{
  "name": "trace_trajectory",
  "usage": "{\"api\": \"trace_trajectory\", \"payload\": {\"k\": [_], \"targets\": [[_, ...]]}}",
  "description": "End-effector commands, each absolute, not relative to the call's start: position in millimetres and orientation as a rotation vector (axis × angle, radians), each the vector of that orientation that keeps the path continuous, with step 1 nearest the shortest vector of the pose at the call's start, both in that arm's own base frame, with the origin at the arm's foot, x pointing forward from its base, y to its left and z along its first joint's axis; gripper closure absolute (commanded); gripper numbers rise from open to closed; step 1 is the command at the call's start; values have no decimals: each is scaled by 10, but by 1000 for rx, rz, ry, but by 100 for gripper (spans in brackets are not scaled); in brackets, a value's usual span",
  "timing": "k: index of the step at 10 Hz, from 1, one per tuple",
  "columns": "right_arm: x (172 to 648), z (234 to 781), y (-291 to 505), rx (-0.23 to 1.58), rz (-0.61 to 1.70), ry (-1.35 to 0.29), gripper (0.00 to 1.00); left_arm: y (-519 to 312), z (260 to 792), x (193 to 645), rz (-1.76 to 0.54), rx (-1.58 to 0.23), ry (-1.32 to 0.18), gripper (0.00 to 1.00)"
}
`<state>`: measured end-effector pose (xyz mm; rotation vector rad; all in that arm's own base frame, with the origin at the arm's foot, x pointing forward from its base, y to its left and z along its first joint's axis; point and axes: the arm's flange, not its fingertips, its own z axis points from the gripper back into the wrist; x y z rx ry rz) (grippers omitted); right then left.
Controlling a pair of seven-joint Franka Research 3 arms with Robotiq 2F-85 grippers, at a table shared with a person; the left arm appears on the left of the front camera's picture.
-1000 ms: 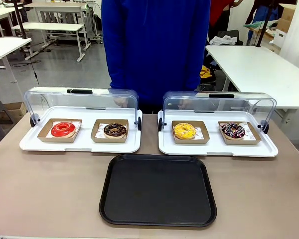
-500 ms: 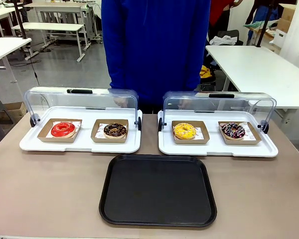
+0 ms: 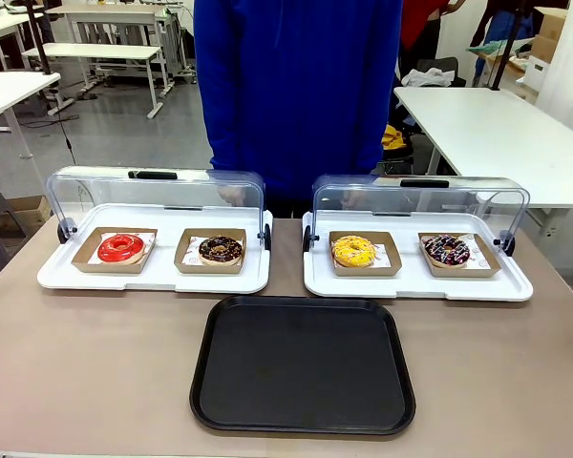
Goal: Move the first donut from the left to the tray.
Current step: Pick up the Paper togo box containing the Donut indicated by the person and place it on the Handle tray.
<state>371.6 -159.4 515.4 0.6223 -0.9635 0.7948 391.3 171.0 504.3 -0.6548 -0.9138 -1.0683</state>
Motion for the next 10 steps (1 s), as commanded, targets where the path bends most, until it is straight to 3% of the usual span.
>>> {"api": "trace_trajectory", "payload": {"k": [1,10], "targets": [[3760,5166,-1600,624,810,-1001,0,1719,5049,3925,-1083,-664,-942,0],[3760,5166,-1600,624,810,-1001,0,1719,5049,3925,-1083,-664,-942,0]]}}
